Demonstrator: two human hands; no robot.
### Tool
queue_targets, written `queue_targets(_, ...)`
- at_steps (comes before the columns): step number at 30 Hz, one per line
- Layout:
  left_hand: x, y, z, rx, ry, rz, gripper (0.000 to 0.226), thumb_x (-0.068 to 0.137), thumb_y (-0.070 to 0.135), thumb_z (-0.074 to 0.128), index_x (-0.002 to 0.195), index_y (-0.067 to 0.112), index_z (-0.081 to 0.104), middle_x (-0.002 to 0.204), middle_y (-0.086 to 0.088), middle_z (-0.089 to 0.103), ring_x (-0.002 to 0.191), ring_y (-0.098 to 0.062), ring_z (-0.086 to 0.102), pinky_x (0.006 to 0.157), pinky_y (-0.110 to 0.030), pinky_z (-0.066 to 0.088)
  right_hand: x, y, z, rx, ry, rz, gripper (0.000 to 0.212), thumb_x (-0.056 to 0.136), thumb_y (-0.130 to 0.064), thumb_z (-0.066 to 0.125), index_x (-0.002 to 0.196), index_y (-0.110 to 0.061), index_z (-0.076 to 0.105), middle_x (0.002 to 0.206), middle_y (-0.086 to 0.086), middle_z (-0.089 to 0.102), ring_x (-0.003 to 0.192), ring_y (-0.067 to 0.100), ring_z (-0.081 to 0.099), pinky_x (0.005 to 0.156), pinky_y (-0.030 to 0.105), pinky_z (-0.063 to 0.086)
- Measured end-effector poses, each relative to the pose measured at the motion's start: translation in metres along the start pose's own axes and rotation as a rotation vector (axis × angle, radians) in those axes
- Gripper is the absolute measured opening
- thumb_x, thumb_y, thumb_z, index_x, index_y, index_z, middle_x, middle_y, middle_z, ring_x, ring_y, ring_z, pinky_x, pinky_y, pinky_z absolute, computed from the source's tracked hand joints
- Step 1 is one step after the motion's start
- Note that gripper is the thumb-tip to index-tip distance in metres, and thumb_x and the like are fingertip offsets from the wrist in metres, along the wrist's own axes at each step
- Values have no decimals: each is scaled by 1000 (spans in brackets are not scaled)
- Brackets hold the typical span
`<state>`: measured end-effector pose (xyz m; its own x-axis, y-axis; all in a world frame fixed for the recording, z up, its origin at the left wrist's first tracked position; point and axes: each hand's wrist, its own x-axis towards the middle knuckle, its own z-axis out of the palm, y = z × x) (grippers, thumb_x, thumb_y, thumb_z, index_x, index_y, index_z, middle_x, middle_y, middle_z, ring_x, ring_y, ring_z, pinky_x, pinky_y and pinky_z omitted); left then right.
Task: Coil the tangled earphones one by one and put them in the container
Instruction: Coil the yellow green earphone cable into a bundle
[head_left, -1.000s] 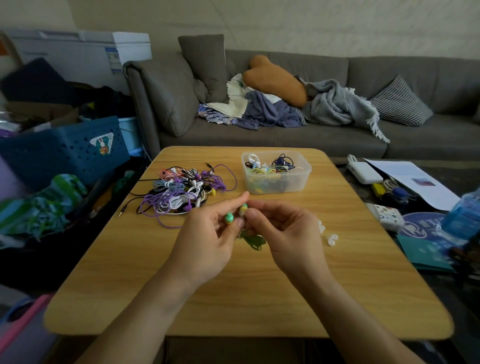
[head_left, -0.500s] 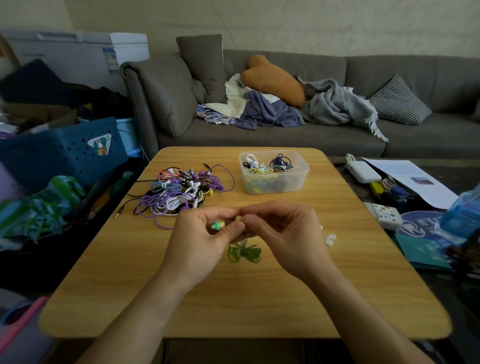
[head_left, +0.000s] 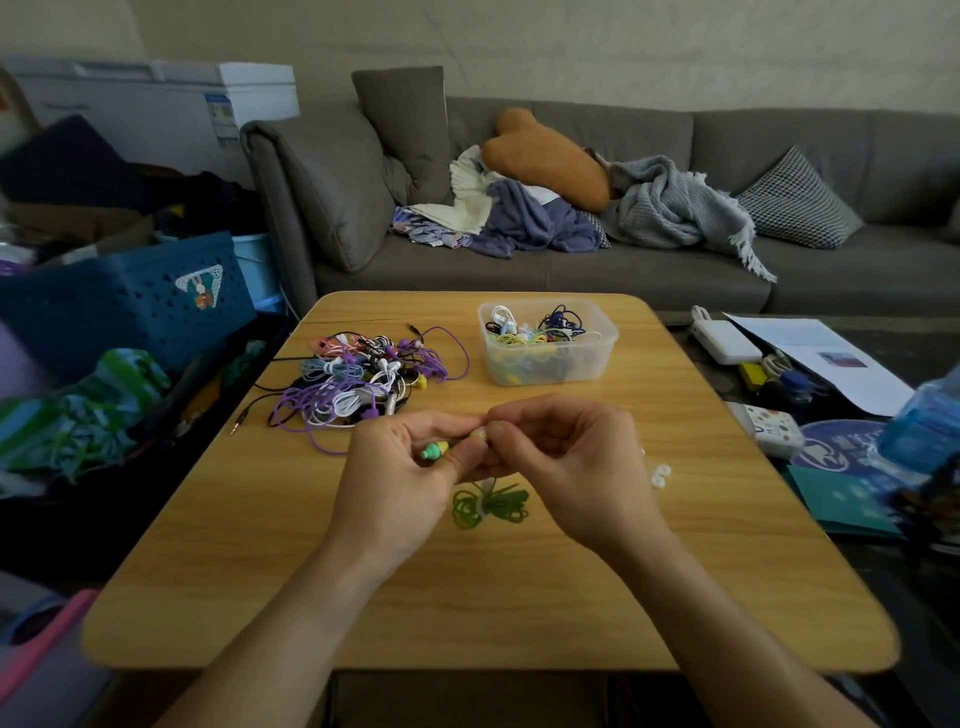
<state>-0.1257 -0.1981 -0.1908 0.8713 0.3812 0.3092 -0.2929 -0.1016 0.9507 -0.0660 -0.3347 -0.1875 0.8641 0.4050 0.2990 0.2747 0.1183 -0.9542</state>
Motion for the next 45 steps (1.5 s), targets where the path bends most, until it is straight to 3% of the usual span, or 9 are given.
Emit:
queue_targets(6,-3,4,-2,374,26,122,27,77,-2,76,85,24,75,83,18,72,81,5,69,72,-9,51,0,-2,-2,149,-39,198,4,85,2,70,89,2,70,75,18,74,67,27,74,63,29,60)
queue_targets(12,-4,2,-1,568,63,224,24,76,-4,74,91,15,79,80,13,72,73,6,66,67,-14,54,1,1,-5,305,-59,364,15,83,-2,71,96,6,69,88,24,73,77,29,71,70,32,61)
queue_targets(16,-5,1,2,642,106,311,23,75,-4,76,91,13,79,75,7,74,58,13,57,56,2,38,-1,4,0,357,-14,399,16,84,-4,70,96,5,70,93,29,72,78,29,69,68,30,59)
queue_targets(19,-4,-1,4,685,125,393,22,74,0,75,91,12,78,80,3,76,79,0,65,66,-3,45,-1,3,2,451,-26,478,6,83,-6,69,87,-3,72,86,23,73,69,20,70,67,28,60)
queue_targets(23,-6,-1,4,714,127,427,29,75,8,69,102,15,76,86,1,77,78,-7,70,70,-21,53,1,0,0,524,-77,520,13,70,-10,72,82,-6,74,82,18,72,67,17,70,63,26,59)
queue_targets(26,-6,-1,4,685,120,475,21,75,2,73,93,13,78,80,4,76,71,-4,68,63,-17,52,2,0,-5,493,-101,486,25,70,-8,72,93,2,71,84,20,72,69,20,71,63,25,59)
queue_targets(30,-7,0,4,654,94,428,18,74,-2,78,86,11,77,76,7,74,67,5,66,58,-5,47,2,-1,-9,381,-119,405,27,70,-10,73,93,3,69,82,20,73,69,21,72,63,25,58)
queue_targets(36,-6,-2,3,640,44,310,21,78,-1,74,84,19,76,67,8,72,60,-1,67,53,-28,53,4,-3,-13,-30,-95,192,11,79,-6,77,88,-4,70,76,17,74,65,20,70,62,26,58)
queue_targets(45,-2,-2,11,736,39,454,20,78,14,61,93,20,73,77,6,74,67,-15,71,56,-33,55,5,2,-12,455,-104,592,16,72,-9,70,87,-2,69,75,13,67,65,15,63,61,25,58)
